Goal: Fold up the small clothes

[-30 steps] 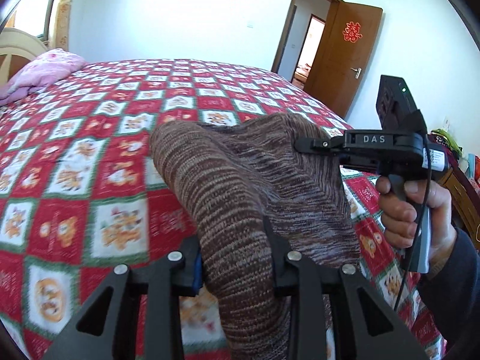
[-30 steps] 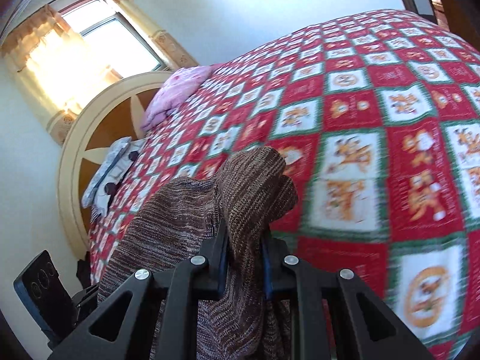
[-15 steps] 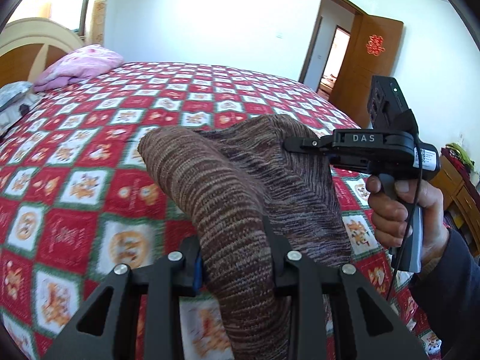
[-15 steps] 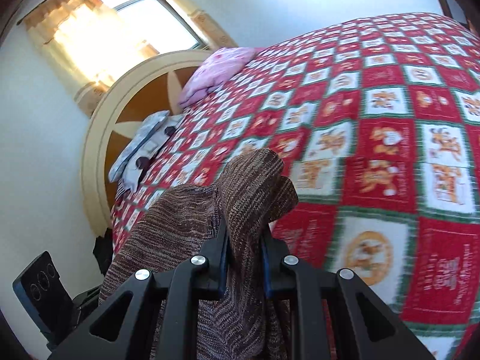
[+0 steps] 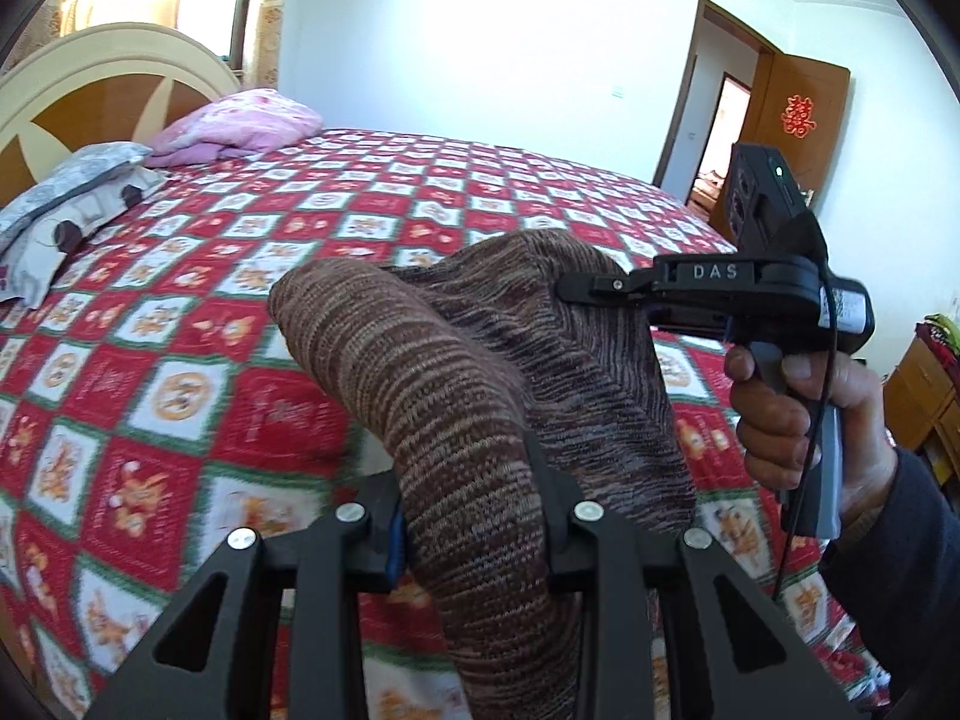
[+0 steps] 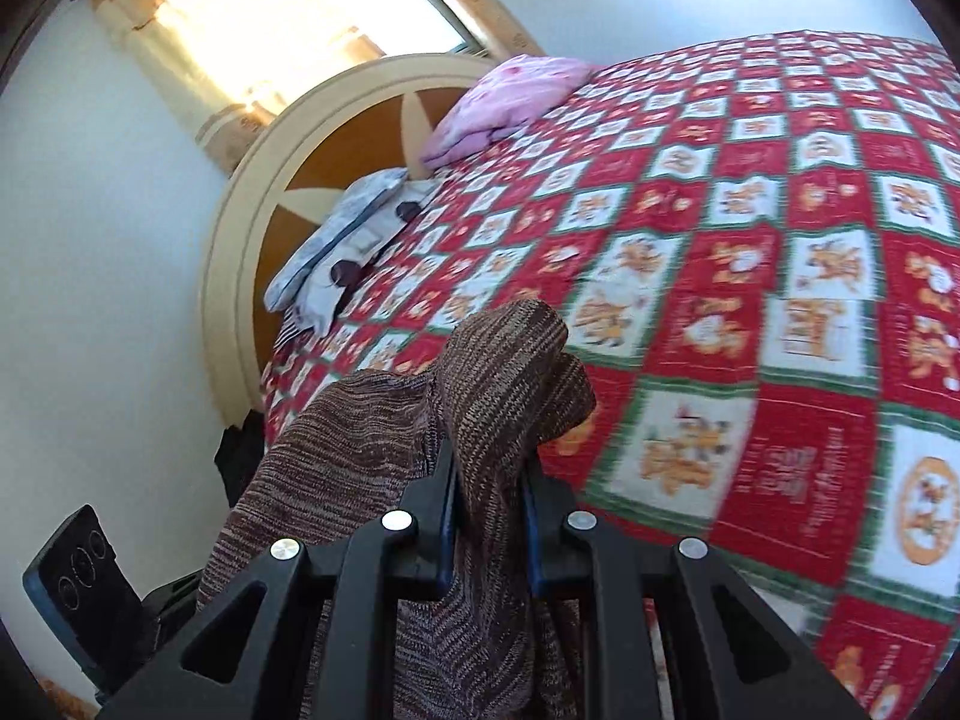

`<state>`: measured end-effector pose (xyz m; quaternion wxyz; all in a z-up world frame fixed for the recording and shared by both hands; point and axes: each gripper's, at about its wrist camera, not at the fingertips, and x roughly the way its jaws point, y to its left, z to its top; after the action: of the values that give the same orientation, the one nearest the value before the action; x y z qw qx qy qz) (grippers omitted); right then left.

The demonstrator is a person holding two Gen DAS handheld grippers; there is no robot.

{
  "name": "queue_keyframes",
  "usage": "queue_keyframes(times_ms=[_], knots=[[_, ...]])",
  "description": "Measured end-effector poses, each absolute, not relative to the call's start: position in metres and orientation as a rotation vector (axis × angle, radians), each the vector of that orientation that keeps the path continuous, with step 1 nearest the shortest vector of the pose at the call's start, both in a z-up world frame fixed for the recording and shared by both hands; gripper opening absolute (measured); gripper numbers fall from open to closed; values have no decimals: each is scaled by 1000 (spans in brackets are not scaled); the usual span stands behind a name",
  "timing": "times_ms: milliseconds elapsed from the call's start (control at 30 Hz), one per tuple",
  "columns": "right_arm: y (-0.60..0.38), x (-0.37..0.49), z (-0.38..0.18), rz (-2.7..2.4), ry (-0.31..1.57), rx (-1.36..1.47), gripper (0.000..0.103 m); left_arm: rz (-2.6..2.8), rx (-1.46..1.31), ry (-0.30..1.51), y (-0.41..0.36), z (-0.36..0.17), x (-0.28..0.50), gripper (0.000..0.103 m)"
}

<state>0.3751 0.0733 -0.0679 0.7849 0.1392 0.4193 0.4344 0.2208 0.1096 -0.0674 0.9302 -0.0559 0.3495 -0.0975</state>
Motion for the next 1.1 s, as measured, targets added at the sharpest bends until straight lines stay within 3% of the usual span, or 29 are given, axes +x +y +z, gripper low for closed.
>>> queue_keyframes(times_ms=[633,1100], knots=[[184,368,-85,1012,976,195,17,-47,-134,732,182,-93,203,32],[207,375,-111,988,1037,167,17,-35,-165,783,201,-126,195,32]])
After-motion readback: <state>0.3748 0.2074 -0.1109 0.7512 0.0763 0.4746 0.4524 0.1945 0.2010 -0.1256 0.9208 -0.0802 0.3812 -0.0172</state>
